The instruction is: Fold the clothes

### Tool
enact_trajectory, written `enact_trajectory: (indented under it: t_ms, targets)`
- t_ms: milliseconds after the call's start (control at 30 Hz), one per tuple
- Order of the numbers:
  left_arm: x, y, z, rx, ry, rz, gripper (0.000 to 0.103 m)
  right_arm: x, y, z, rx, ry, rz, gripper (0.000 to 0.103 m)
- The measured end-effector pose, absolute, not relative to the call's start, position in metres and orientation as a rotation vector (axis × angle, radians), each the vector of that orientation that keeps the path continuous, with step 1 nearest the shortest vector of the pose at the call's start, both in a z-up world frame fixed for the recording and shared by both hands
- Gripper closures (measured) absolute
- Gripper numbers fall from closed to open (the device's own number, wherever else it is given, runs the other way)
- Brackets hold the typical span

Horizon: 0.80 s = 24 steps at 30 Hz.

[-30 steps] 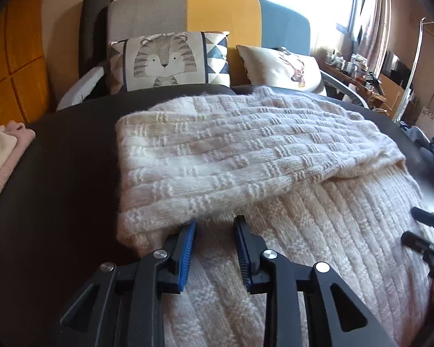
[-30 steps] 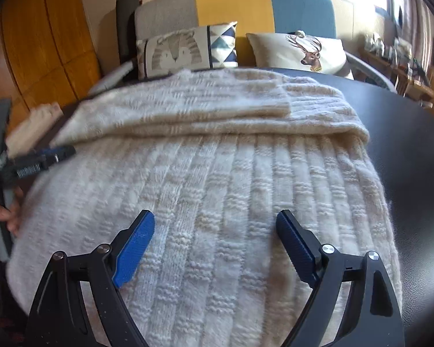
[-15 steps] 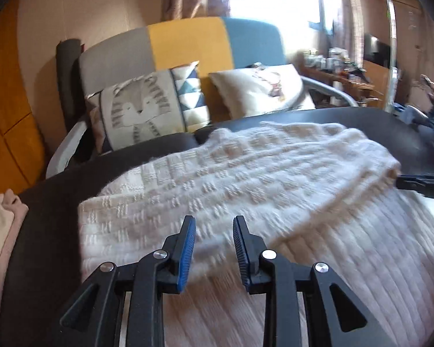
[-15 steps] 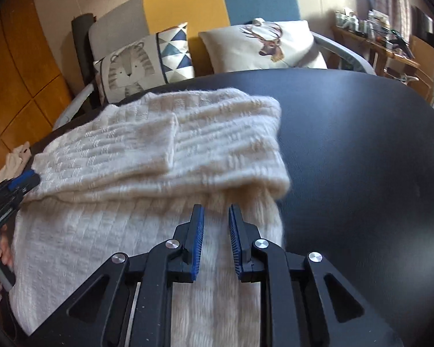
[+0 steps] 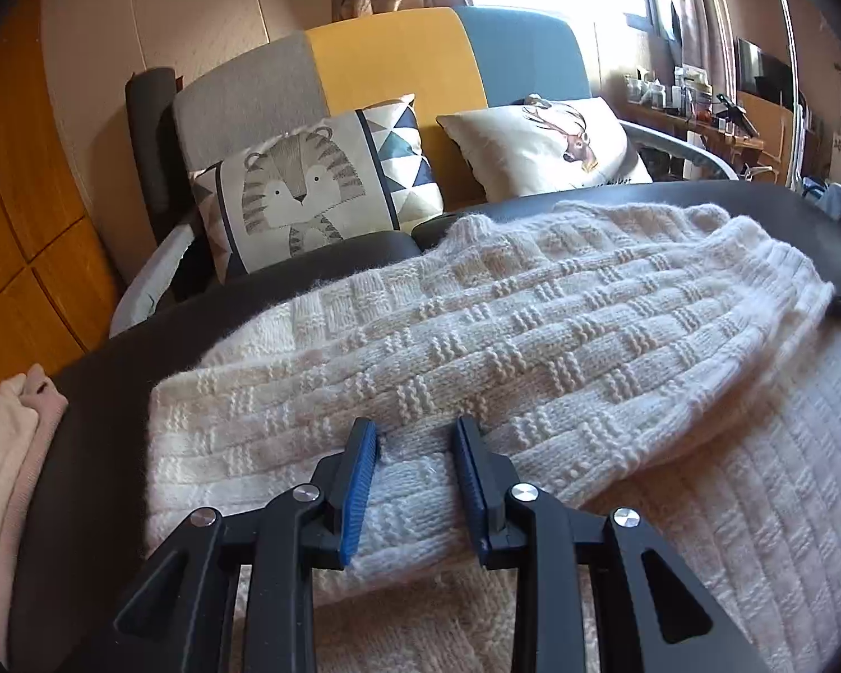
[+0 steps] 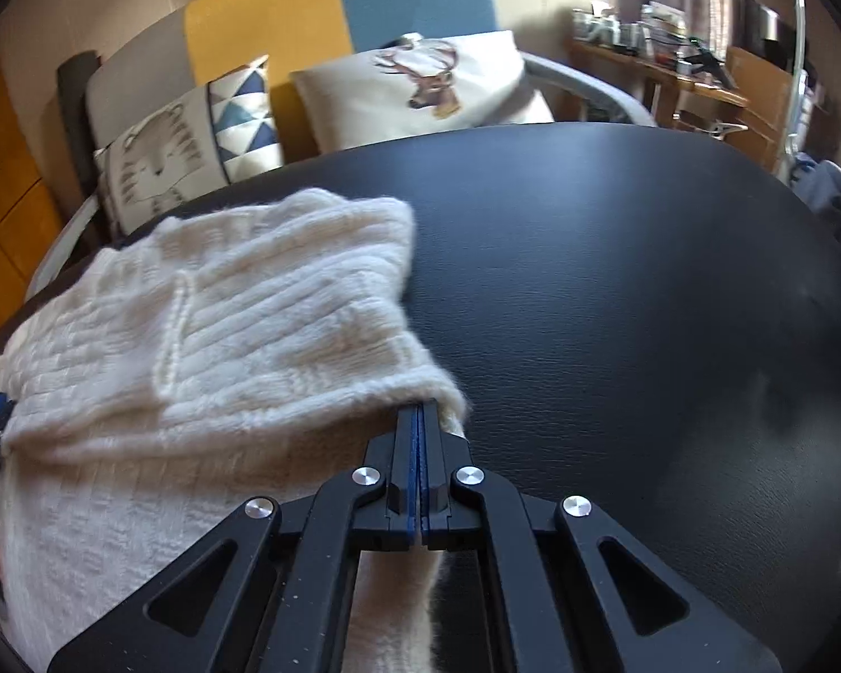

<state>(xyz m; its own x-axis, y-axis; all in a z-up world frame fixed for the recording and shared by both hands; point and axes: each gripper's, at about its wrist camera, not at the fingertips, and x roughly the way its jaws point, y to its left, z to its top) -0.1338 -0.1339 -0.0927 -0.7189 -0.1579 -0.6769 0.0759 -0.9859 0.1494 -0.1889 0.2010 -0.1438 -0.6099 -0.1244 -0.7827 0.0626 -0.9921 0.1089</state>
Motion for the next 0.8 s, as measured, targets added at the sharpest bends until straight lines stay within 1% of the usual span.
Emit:
enact_trajectory:
  t_ms: [67, 167, 267, 333, 467, 633, 700, 767, 800]
  targets:
    - [-0.134, -0.132, -0.093, 1.111, -0.194, -2.791, 0.074, -0.190, 0.200, -0.145, 1.343, -0.083, -2.744, 0.103]
    - [-0.132, -0.135, -0.093, 1.112, -0.177, -2.799, 0.074, -0.191, 0.194, -0.144, 1.342, -0.053, -2.697, 0.103]
    - [-0.133, -0.135, -0.093, 1.111, -0.176, -2.800, 0.074, -0.180, 0.194, -0.133, 1.325, -0.099, -2.617, 0.102]
    - [-0.133, -0.134, -0.093, 1.108, -0.187, -2.797, 0.074, -0.168, 0.192, -0.120, 1.266, -0.093, -2.622, 0.101]
    - [-0.133, -0.131, -0.093, 1.102, -0.211, -2.789, 0.074, -0.172, 0.183, -0.101, 1.137, -0.159, -2.650, 0.100]
    - [-0.133, -0.131, -0.094, 1.100, -0.212, -2.791, 0.074, -0.192, 0.182, -0.125, 1.296, -0.142, -2.649, 0.100]
    - [-0.133, -0.132, -0.094, 1.099, -0.213, -2.791, 0.073, -0.200, 0.182, -0.134, 1.360, -0.135, -2.647, 0.103]
    - [-0.133, -0.132, -0.094, 1.098, -0.214, -2.792, 0.073, -0.207, 0.182, -0.144, 1.421, -0.130, -2.642, 0.103]
    - [-0.133, -0.132, -0.094, 1.098, -0.214, -2.792, 0.073, -0.205, 0.186, -0.146, 1.395, -0.171, -2.641, 0.103]
